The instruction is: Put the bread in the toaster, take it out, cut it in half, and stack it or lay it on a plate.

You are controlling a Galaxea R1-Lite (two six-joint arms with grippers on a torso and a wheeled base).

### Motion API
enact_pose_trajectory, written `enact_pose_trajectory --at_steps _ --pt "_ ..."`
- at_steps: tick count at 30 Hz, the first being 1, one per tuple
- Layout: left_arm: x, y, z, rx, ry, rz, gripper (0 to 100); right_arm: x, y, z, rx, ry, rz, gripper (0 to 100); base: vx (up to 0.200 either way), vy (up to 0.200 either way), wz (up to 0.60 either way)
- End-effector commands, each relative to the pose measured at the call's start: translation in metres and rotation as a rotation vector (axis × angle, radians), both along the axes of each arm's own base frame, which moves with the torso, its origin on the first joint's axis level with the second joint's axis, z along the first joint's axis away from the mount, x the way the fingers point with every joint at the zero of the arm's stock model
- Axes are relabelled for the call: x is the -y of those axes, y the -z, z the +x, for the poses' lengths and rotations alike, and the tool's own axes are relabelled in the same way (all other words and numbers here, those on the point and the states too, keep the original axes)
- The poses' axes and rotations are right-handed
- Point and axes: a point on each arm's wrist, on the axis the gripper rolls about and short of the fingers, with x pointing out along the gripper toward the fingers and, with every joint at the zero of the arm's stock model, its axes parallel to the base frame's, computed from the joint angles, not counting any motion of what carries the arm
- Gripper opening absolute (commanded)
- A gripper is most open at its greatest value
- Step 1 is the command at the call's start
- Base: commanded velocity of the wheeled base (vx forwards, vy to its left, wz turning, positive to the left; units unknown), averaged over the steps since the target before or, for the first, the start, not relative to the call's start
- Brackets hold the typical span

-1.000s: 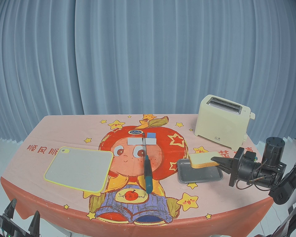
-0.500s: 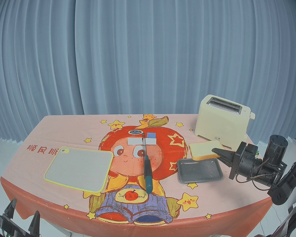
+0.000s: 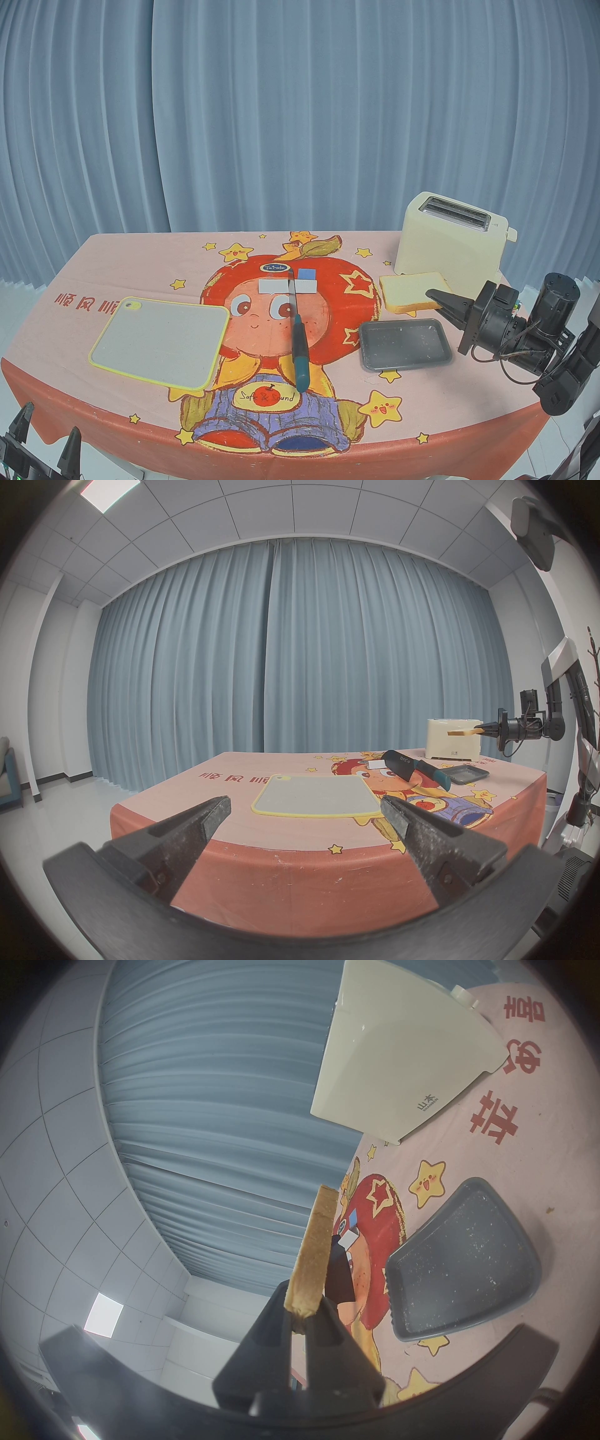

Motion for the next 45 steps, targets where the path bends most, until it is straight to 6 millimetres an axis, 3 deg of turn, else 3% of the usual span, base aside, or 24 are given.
enact_pose_trajectory --at_steps 1,5,17,25,36,45 --pt "0.0 0.005 0.001 -0.017 0.0 0.0 100 -0.001 0.009 0.002 -0.027 -0.002 -0.011 0 0.0 0.0 0.0" --pt "0.0 0.005 0.001 -0.017 0.0 0.0 100 -0.003 0.017 0.002 -0.057 -0.01 -0.027 0 0.0 0.0 0.0" --pt "0.0 0.005 0.001 -0.017 0.0 0.0 100 -0.003 0.006 -0.001 -0.013 -0.013 -0.011 0 0.0 0.0 0.0" --pt "0.0 0.005 0.001 -0.017 0.0 0.0 100 0.001 -0.017 -0.01 0.093 -0.009 -0.008 0 0.0 0.0 0.0" --pt "0.0 0.005 0.001 -0.017 0.0 0.0 100 0.005 -0.019 -0.018 0.237 -0.006 -0.177 0 0.0 0.0 0.0" --pt "0.0 0.005 0.001 -0.017 0.0 0.0 100 0.01 -0.008 -0.03 0.382 -0.027 -0.44 0 0.0 0.0 0.0"
